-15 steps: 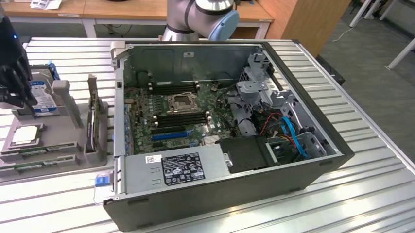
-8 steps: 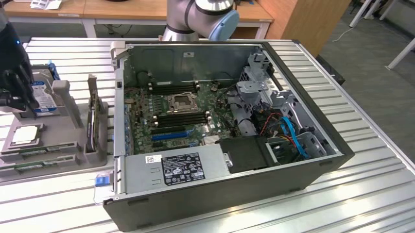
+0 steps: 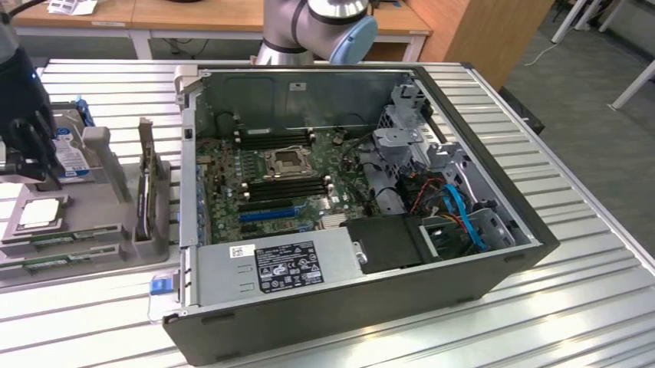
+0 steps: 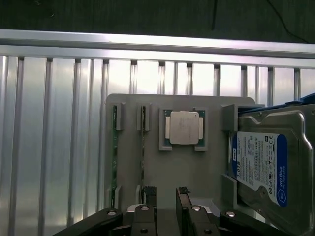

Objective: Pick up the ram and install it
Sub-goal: 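Pick up the ram and move it above insertion slot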

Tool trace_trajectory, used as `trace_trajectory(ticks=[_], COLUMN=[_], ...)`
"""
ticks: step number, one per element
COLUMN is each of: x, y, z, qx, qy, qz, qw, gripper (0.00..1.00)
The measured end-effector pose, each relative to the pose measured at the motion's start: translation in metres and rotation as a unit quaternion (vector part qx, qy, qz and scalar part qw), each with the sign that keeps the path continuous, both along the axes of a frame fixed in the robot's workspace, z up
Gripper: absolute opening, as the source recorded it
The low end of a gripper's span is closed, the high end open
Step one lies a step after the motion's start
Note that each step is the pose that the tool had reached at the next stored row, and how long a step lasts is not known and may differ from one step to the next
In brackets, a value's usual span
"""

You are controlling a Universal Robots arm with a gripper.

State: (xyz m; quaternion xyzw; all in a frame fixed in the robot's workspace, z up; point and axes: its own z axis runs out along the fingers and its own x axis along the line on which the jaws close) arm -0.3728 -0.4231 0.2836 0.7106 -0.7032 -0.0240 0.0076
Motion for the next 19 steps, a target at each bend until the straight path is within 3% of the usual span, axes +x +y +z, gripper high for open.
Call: trace_trajectory(ticks=[19], x=[0.000], y=[0.0000], z=[-0.0232], qx=[0.0000], qy=[0.0000], qz=[0.000], qw=[1.0000], gripper=[0.29])
